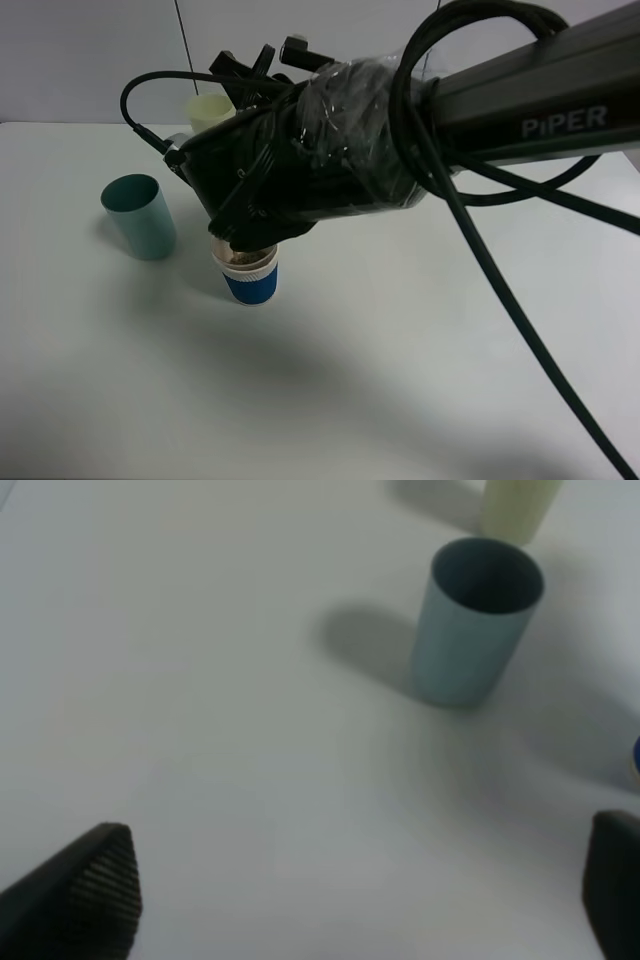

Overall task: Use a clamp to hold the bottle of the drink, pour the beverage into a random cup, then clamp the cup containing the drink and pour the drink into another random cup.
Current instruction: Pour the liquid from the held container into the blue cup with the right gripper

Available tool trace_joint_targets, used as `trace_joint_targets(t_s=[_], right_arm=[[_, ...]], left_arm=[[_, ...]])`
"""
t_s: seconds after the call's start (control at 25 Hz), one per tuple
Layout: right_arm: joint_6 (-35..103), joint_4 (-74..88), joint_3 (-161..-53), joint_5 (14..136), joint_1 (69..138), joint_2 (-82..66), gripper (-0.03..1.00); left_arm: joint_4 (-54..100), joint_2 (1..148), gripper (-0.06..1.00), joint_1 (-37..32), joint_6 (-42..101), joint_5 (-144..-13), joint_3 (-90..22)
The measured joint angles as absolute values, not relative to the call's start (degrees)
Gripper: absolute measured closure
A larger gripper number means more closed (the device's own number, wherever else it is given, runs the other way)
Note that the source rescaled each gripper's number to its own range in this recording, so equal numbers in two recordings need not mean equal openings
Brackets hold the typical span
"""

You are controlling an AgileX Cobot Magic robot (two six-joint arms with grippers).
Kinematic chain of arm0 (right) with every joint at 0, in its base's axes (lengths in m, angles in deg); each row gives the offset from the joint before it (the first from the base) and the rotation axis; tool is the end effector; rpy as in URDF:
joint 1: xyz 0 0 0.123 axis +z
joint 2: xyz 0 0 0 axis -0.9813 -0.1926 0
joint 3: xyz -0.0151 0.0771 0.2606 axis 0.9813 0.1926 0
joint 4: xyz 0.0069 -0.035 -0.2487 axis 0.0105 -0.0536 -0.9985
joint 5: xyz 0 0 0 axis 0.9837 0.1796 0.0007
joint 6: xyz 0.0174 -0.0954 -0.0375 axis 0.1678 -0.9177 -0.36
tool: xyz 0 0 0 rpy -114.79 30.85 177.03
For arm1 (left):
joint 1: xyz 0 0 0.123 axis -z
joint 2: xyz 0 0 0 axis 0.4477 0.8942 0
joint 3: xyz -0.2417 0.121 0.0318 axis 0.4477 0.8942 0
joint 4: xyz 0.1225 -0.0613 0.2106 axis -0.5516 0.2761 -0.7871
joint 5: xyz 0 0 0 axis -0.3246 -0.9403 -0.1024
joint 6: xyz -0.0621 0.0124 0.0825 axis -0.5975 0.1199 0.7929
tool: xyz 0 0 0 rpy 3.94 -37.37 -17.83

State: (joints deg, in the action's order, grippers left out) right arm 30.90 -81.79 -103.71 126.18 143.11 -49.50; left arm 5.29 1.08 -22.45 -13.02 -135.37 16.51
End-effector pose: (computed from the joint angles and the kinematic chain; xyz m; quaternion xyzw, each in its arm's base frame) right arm 0.2567 0.3261 0.1960 -0.7748 0.2998 -0.5319 0.1638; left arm 0.0182 0.0054 0.2735 -0.0338 0.8477 -0.0211 0.5290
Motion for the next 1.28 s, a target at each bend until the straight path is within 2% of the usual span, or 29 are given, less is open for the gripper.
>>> trace_joint_targets(t_s=[0.56,1.28], right_arm=[[37.4,-89.0,-103.7,126.1,144.2,-49.5,0.97],[41.0,-89.1,-103.7,124.8,144.3,-49.5,0.97]], left_arm=[[5.3,1.1,0.28,-22.5,-13.0,-135.4,16.5],[5.3,1.1,0.28,-22.5,-13.0,-135.4,16.5]])
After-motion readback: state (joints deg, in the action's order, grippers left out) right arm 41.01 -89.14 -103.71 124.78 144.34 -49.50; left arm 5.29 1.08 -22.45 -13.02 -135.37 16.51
